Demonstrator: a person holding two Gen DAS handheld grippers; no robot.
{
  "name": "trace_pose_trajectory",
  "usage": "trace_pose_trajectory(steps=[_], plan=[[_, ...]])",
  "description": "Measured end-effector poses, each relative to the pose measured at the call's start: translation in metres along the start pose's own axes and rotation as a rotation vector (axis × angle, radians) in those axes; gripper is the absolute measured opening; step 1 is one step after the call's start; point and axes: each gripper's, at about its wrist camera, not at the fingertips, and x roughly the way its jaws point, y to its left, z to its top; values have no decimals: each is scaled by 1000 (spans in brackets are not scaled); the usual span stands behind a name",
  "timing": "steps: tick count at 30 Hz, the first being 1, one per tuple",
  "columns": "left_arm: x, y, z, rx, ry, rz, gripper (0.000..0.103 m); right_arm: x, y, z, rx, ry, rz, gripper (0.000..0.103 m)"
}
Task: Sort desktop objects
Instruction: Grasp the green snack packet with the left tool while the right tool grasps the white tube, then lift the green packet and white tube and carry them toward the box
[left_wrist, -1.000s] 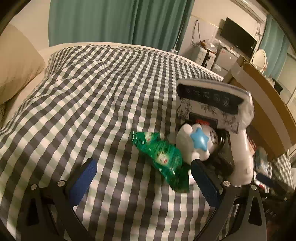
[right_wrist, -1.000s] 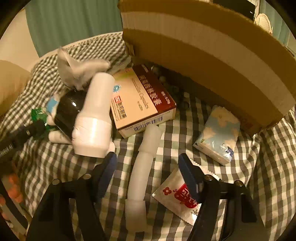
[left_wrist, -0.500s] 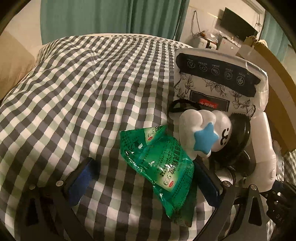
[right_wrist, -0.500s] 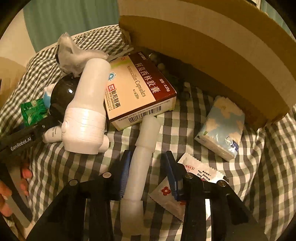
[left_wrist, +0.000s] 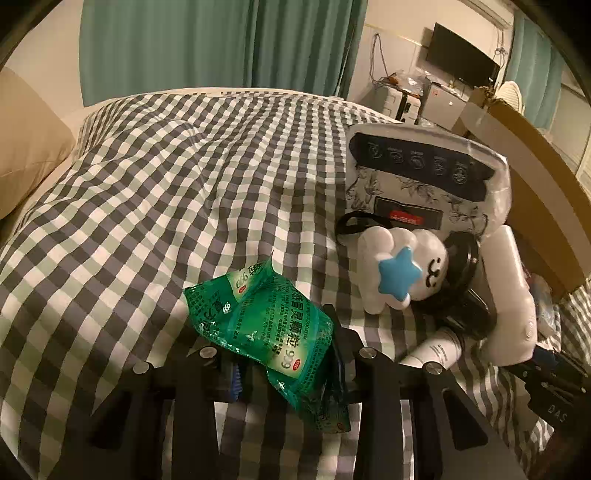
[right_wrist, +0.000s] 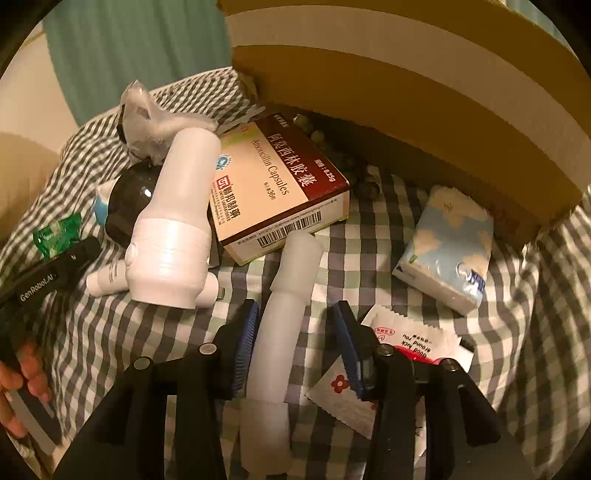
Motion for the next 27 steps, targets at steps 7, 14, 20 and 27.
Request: trace_pose_trajectory(steps=[7, 14, 20, 27], plan=[[-26, 0, -3, 7, -27, -39, 35, -16, 8, -7, -76, -13, -6, 9], [-50, 10, -6, -70, -28, -74, 35, -41, 10, -15, -79, -63, 29, 9], [-65, 8, -12, -95, -21, -113, 35, -66, 14, -18, -60, -87, 61, 9], [-105, -15, -5, -19, -87, -151, 35, -94, 22, -16, -22, -148, 124, 9]])
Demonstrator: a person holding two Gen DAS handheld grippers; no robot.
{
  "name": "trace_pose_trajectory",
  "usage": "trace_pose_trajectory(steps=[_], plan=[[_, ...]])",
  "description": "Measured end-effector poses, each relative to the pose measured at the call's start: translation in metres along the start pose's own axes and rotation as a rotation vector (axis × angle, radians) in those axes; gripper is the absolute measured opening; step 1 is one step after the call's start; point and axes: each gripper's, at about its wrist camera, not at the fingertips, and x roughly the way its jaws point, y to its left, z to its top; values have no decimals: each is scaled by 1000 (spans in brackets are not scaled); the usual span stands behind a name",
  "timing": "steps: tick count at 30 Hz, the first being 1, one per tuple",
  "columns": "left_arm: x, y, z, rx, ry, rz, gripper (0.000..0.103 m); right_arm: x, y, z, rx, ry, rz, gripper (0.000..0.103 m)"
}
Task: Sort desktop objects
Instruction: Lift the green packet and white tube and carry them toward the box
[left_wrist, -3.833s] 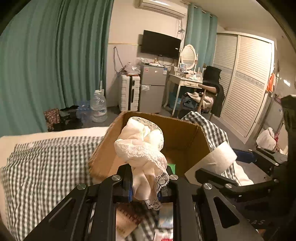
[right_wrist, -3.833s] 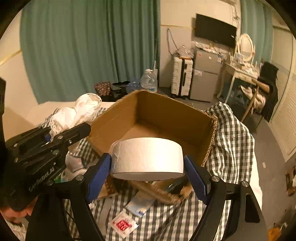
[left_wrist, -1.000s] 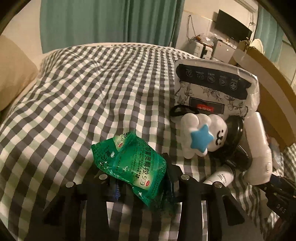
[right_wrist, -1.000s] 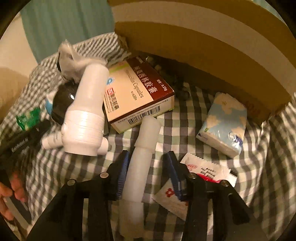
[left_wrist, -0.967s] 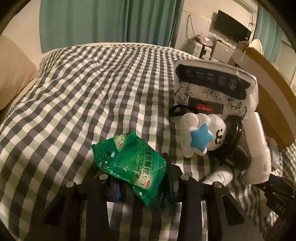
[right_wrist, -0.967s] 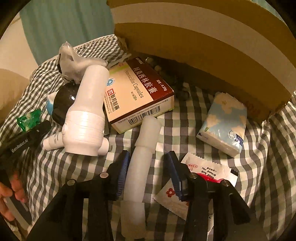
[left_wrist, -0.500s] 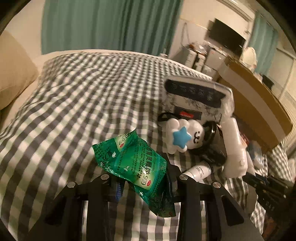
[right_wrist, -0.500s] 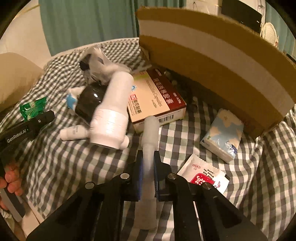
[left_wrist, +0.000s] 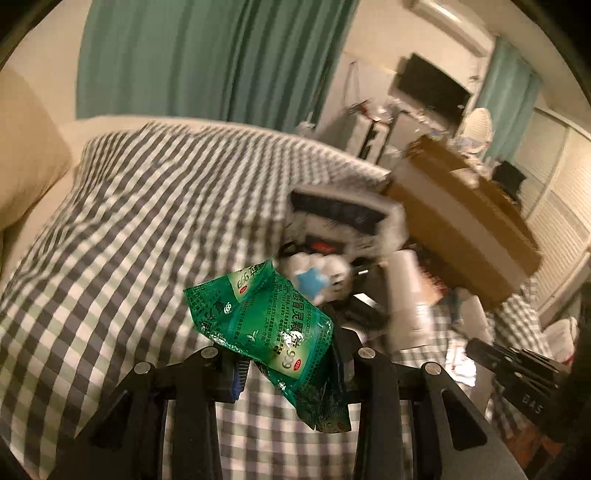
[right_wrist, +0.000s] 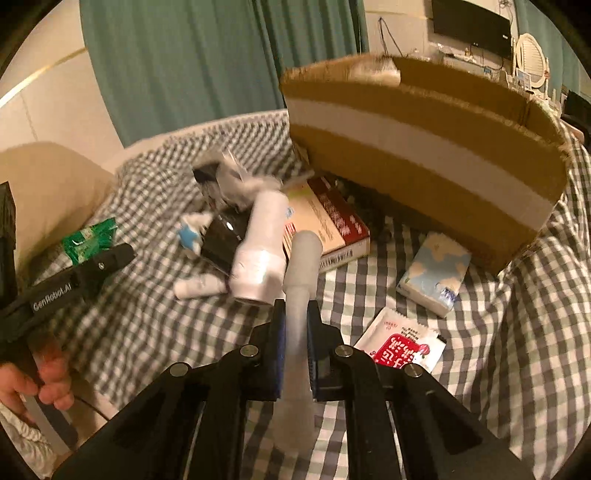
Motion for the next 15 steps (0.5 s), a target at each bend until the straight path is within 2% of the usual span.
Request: trace_pose_trajectory(steps=[2, 7, 10, 15], plan=[[-5, -9, 2, 32, 4, -5, 35, 10, 9, 9, 11, -12, 11, 9], [-12, -29, 11, 57, 12, -42, 35, -4, 5, 12, 20, -34, 16, 9], [-18, -44, 27, 66, -9, -83, 35, -20, 3, 24, 0, -61, 1, 9], [-29, -87, 62, 161, -54, -148, 35, -51, -12, 55, -5, -136, -24, 9]])
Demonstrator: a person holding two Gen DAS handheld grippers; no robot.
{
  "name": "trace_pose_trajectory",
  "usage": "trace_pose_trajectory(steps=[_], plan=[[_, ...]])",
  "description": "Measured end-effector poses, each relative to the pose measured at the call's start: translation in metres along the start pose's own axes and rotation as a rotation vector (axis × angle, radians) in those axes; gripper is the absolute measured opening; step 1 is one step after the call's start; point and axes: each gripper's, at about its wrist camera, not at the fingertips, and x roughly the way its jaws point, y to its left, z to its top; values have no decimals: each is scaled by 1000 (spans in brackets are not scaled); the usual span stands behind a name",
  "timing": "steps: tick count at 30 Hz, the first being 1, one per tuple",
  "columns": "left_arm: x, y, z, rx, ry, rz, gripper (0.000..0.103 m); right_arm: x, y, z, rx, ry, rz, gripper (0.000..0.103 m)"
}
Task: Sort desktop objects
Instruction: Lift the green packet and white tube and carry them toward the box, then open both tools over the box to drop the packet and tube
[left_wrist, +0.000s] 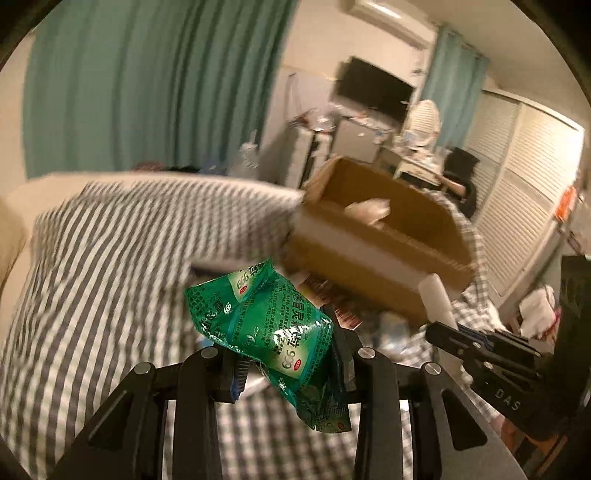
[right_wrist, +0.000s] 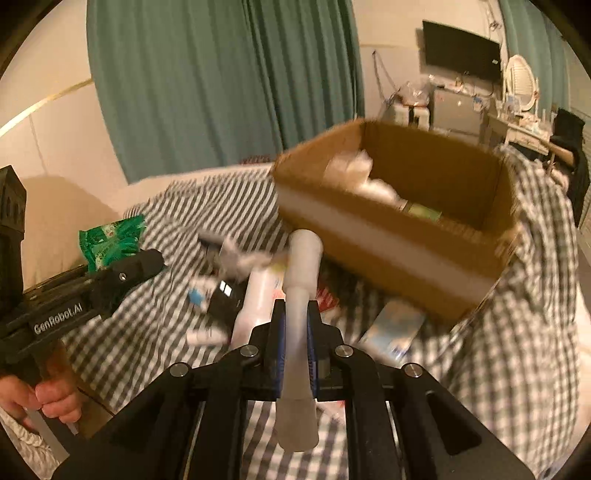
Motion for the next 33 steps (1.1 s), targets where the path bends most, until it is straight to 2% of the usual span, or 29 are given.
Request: trace_pose_trajectory(steps=[4, 10, 12, 17, 25, 27, 28, 29, 30, 31, 32, 33], plan=[[8, -31, 34, 60, -22, -30, 35, -12, -20, 29, 17, -51, -13, 9], [50, -61, 75, 36, -2, -59, 35, -6, -60, 68, 20, -99, -104, 9], [75, -73, 90, 38, 21, -64, 35, 3, -74, 77, 38, -89, -123, 9], [118, -91, 112, 69, 13, -46, 35, 35, -110, 98, 68, -42, -159, 9], [152, -115, 130, 157, -19, -52, 32, 63, -140, 104, 116, -23, -137, 11], [158, -119, 132, 164, -2, -59, 34, 64, -143, 104, 133, -30, -126, 23], [164, -122, 134, 163, 8, -69, 34, 63, -145, 104, 144, -35, -115, 49], [164, -123, 134, 159, 17, -81, 38, 61, -147, 103, 157, -49, -121, 66], [165, -124, 135, 158, 22, -90, 45, 56, -147, 102, 163, -74, -138, 92], [162, -123, 133, 157, 24, -90, 50, 50, -148, 101, 167, -104, -152, 93], [158, -122, 133, 155, 20, -85, 61, 46, -148, 100, 167, -116, -147, 93], [153, -120, 132, 150, 21, -84, 65, 41, -148, 100, 169, -125, -137, 93]])
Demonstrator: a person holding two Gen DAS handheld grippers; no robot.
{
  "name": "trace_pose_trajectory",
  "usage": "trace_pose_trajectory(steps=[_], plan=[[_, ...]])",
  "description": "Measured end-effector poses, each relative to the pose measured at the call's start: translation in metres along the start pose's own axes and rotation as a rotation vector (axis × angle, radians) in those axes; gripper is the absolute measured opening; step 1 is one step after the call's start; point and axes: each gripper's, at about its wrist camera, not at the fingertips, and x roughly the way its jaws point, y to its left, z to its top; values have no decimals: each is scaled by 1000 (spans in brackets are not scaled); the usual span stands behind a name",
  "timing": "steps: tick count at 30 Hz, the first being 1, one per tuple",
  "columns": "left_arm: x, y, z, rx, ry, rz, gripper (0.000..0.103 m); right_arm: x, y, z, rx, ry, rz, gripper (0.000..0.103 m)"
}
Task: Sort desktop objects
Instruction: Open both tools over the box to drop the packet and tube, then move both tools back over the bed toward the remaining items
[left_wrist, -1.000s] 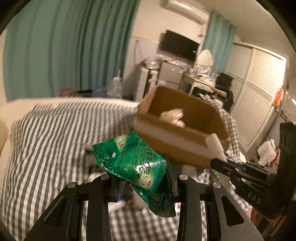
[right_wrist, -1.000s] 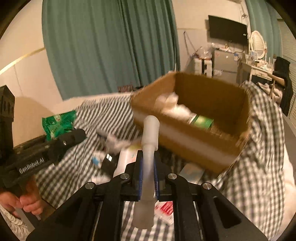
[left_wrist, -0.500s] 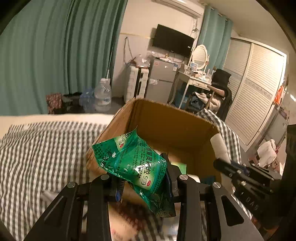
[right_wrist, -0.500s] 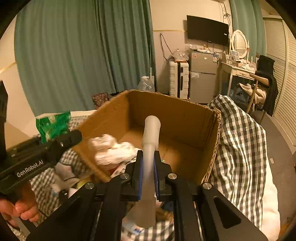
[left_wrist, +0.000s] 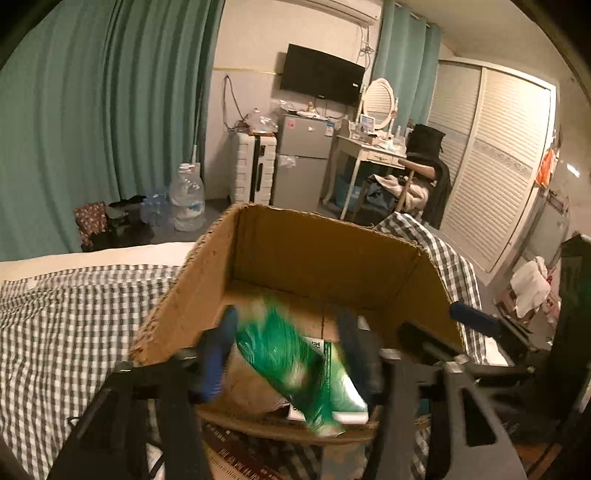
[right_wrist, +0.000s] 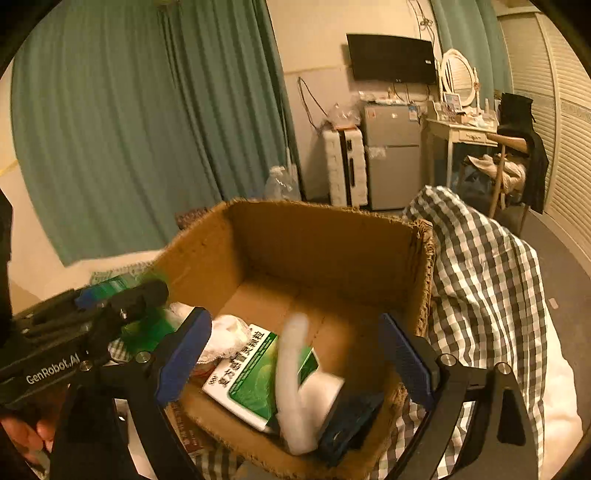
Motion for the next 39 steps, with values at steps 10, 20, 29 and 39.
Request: trace_pose_trajectory(steps=[10, 20, 29, 39], plan=[[-91, 38, -42, -45, 21, 37, 69, -65, 28, -22, -37, -20, -56, 93], [-161, 103, -128, -133, 7, 229, 83, -73, 84, -107, -25, 79, 53, 97], [-117, 137, -232, -249, 95, 278, 84, -30, 108, -166, -37, 235, 55, 96], [-59, 122, -247, -92, 202, 195, 84, 10, 134, -170, -84, 326, 181, 82]])
